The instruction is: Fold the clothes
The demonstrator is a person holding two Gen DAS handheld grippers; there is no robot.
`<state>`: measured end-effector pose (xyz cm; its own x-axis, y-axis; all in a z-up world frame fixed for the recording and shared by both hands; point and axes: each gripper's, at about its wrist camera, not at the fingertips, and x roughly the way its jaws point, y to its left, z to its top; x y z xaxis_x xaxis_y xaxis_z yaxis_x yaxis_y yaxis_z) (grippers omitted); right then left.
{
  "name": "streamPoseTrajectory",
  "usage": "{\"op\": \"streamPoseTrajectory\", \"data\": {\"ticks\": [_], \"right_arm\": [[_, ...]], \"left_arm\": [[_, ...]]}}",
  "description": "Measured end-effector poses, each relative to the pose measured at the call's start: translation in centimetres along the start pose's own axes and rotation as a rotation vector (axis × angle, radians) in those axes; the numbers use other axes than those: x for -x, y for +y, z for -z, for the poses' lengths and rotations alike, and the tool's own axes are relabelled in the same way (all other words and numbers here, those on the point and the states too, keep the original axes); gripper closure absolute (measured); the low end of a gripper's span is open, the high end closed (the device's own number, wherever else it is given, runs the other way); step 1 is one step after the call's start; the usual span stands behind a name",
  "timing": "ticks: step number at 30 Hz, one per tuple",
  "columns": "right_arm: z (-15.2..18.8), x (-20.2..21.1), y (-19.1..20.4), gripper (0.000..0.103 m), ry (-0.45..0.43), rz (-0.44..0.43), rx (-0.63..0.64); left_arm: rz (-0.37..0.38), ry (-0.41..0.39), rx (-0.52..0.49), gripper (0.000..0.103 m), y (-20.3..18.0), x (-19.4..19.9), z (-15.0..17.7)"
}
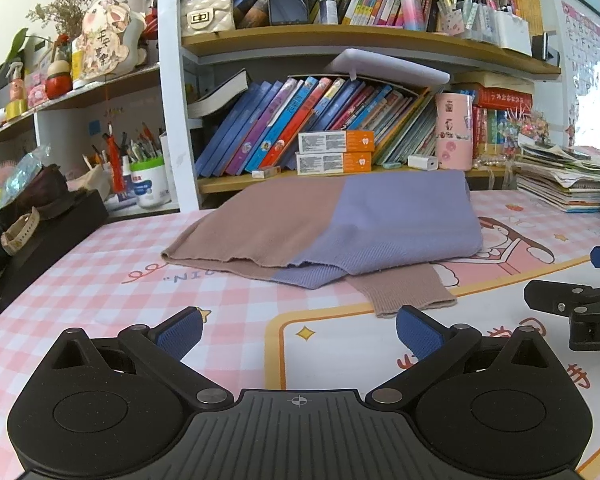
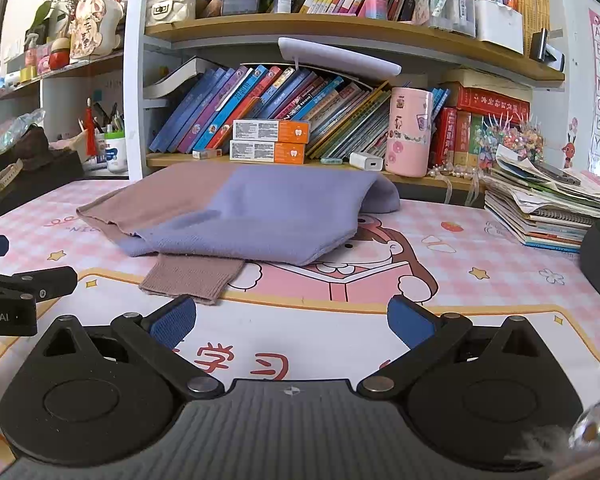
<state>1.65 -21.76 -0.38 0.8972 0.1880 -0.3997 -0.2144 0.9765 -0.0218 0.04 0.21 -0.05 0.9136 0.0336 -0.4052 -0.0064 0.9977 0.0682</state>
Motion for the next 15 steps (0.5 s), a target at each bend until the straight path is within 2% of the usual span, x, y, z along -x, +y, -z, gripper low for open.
{"op": "streamPoseTrajectory", "data": {"ticks": [3,4,9,15], "right_arm": [[0.0,0.0,0.0,0.0,0.002,-0.002,-0.003],[-0.1,0.0,0.0,0.0,0.002,-0.002,-0.003],[-0.1,-0.2,-0.1,0.0,0.002,-0.003,0.0],[0.2,-0.4,-0.2,0.0,0.001,-0.005,-0.007]], "left_arm": [[0.0,0.01,0.016,0.0,0.3,-0.1,0.1],[-0.009,-0.013,-0.007,0.0,-0.6,0.5,0.1],[-0.004,0.027,-0.003,0.0,-0.2,0.0,-0.3],[-0.001,0.023,0.001,0.0,-0.1,-0.3,-0.1]]}}
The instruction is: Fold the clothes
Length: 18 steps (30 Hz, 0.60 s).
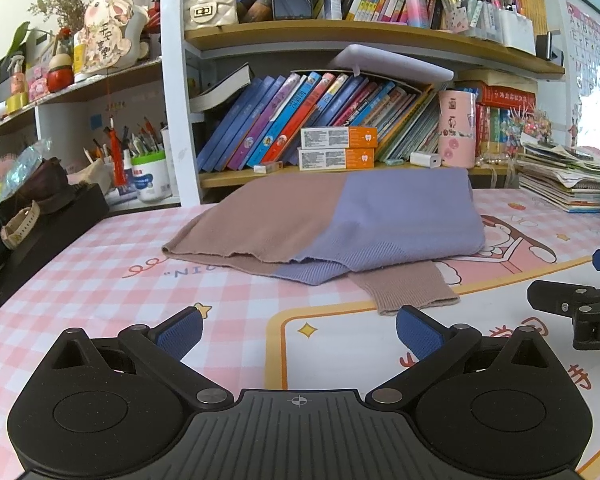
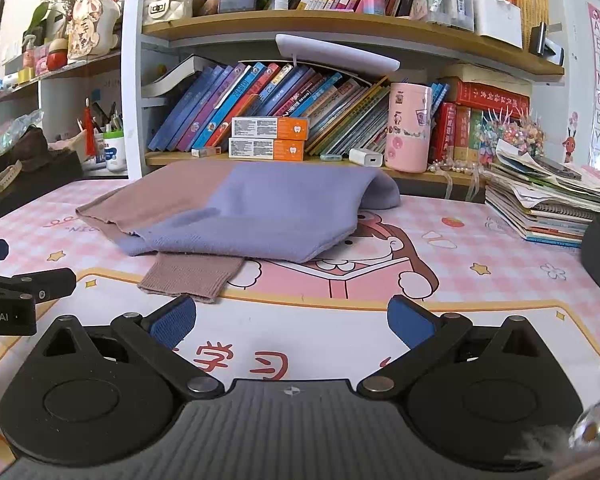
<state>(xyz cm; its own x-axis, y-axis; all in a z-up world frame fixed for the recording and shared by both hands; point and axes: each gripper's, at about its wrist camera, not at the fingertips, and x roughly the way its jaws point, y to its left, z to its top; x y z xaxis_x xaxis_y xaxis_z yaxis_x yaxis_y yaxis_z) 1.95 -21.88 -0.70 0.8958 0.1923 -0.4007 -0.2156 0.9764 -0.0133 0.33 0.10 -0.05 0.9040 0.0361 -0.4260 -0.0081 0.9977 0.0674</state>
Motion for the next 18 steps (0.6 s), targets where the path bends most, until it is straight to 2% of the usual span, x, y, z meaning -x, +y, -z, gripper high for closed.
{"op": "streamPoseTrajectory", "data": {"ticks": [18], "right_arm": [[-0.21,0.14,-0.03,0.0,0.008,0.0,-0.004]], "left_arm": [[-0.001,-0.006,0.001,0.0,0.05,0.19,-0.07]]}}
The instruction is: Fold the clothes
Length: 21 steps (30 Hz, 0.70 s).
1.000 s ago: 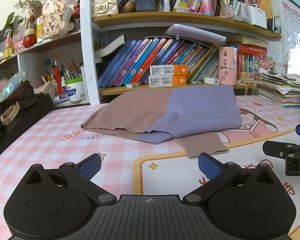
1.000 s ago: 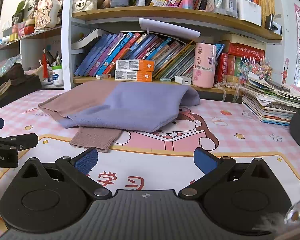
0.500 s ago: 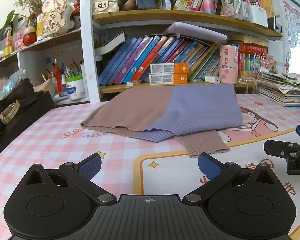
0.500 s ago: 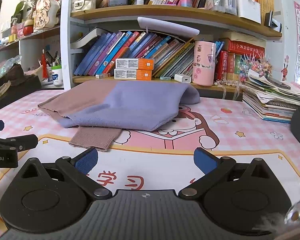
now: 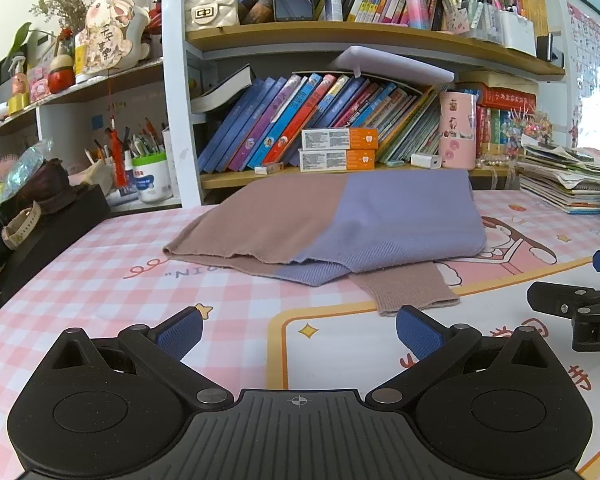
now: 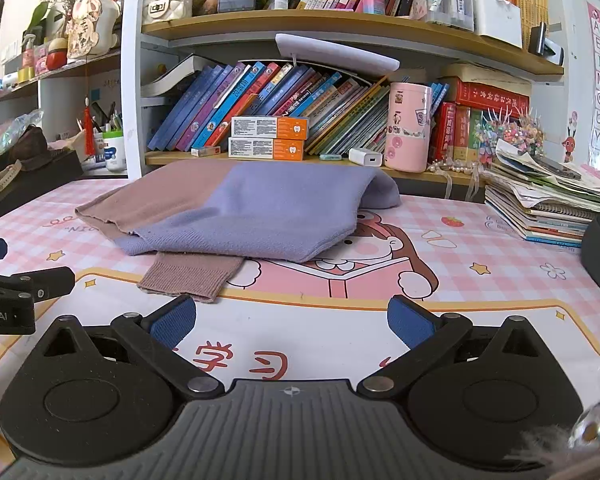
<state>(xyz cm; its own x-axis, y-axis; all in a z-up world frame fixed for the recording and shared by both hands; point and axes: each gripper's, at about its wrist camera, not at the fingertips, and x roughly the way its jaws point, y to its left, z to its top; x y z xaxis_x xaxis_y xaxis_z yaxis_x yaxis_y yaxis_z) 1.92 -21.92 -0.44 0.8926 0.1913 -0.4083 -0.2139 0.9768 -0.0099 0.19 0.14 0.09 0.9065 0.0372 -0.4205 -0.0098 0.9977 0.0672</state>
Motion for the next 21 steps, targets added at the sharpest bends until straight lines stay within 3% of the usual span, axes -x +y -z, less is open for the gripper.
{"op": "streamPoseTrajectory", "data": {"ticks": [21], "right_arm": [[-0.02,0.1,-0.14,0.0,0.002,-0.004,-0.009]], "left_arm": [[0.004,-0.008,0.005,0.0,0.11,0.14,-0.03]]}}
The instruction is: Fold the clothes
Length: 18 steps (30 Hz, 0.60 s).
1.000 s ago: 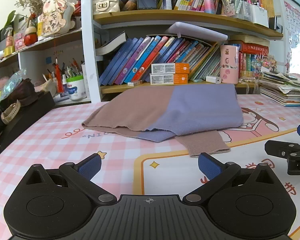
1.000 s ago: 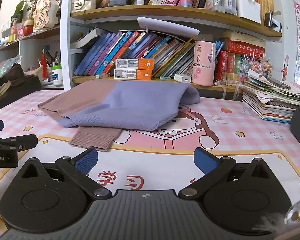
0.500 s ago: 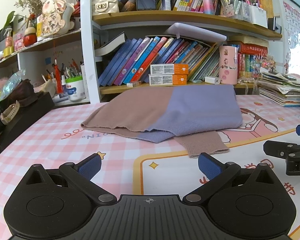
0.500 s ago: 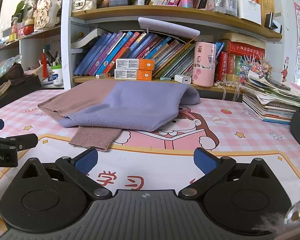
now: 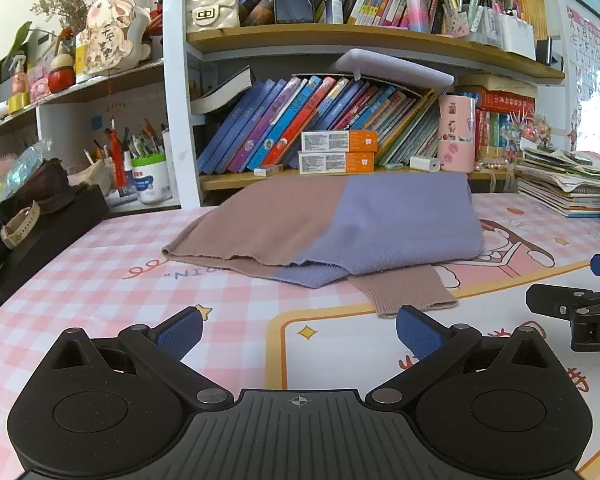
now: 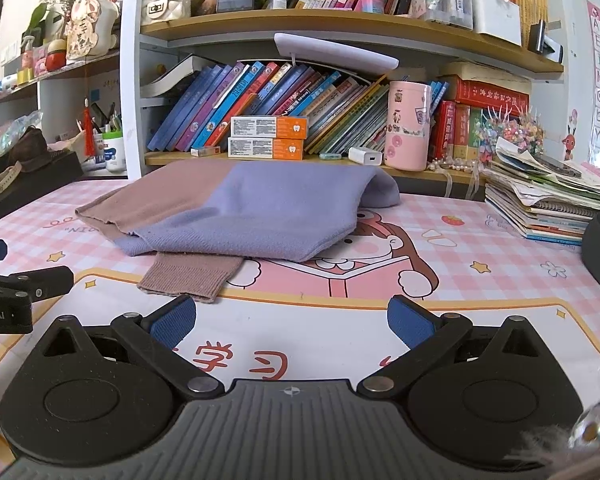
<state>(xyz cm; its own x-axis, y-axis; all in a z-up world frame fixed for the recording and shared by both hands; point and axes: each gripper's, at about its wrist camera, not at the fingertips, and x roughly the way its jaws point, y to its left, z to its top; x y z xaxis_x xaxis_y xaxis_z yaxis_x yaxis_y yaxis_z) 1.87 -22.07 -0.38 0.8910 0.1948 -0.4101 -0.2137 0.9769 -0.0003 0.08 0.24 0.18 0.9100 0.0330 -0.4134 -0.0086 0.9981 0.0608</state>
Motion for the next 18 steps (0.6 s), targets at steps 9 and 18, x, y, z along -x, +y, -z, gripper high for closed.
{"op": "streamPoseTrajectory", "data": {"ticks": [9,18], "right_arm": [[-0.05,-0.05,0.38,0.0,0.001,0.007,0.022],[-0.05,-0.07,0.64,0.0,0.001,0.013,0.035]], "left_arm": [[0.006,-0.01,-0.01,0.0,-0.12,0.08,-0.03],[0.005,-0.012,-0.007,0.0,-0.11,0.1,-0.05]]}}
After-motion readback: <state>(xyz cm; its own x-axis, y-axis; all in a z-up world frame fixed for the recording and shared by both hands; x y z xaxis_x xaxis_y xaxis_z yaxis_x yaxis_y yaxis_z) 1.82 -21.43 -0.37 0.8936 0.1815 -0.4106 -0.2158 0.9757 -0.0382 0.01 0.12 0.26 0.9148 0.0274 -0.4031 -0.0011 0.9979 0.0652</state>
